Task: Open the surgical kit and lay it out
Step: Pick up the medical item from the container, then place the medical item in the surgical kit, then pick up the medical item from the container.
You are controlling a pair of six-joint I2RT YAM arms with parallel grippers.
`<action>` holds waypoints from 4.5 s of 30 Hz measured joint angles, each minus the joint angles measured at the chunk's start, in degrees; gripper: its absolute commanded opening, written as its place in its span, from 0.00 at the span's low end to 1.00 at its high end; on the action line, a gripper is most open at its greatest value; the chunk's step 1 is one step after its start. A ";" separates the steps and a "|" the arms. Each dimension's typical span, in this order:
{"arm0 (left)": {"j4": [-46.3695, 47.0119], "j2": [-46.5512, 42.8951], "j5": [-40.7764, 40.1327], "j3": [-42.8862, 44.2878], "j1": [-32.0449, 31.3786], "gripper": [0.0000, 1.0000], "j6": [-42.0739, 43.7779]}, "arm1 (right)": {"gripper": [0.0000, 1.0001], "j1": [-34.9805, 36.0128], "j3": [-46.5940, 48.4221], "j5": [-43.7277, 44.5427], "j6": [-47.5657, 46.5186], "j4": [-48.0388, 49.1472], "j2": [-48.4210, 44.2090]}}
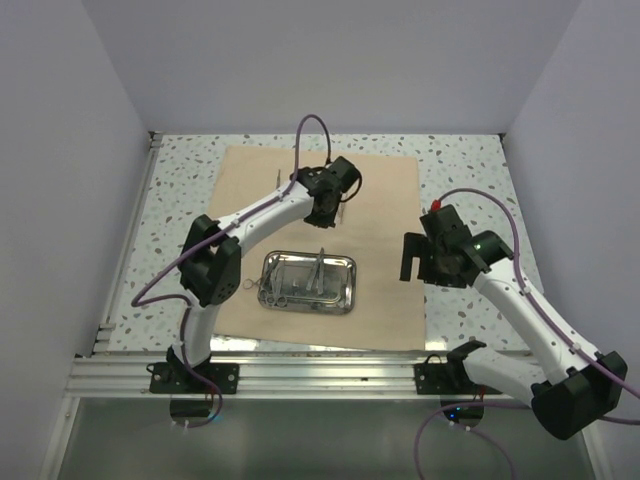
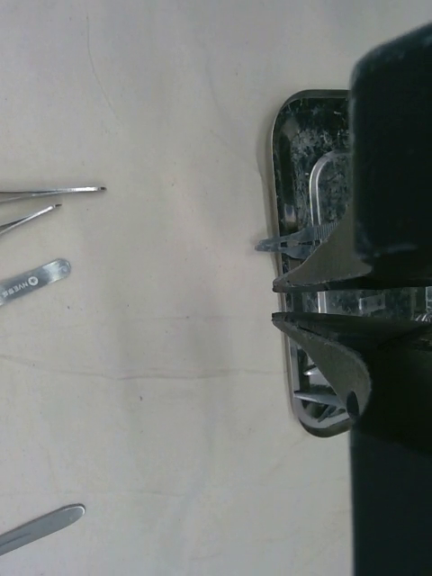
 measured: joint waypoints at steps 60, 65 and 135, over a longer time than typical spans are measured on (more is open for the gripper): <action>15.19 -5.88 18.51 -25.07 3.23 0.00 -0.90 | 0.94 0.00 5.95 0.44 -0.55 0.04 7.43; 7.85 -5.88 15.41 -17.00 3.72 0.00 1.27 | 0.94 0.00 5.95 0.44 -0.50 0.31 8.26; 11.93 -3.04 9.11 -19.71 -5.57 0.57 -20.11 | 0.94 0.00 8.90 -2.97 -4.44 -2.34 0.85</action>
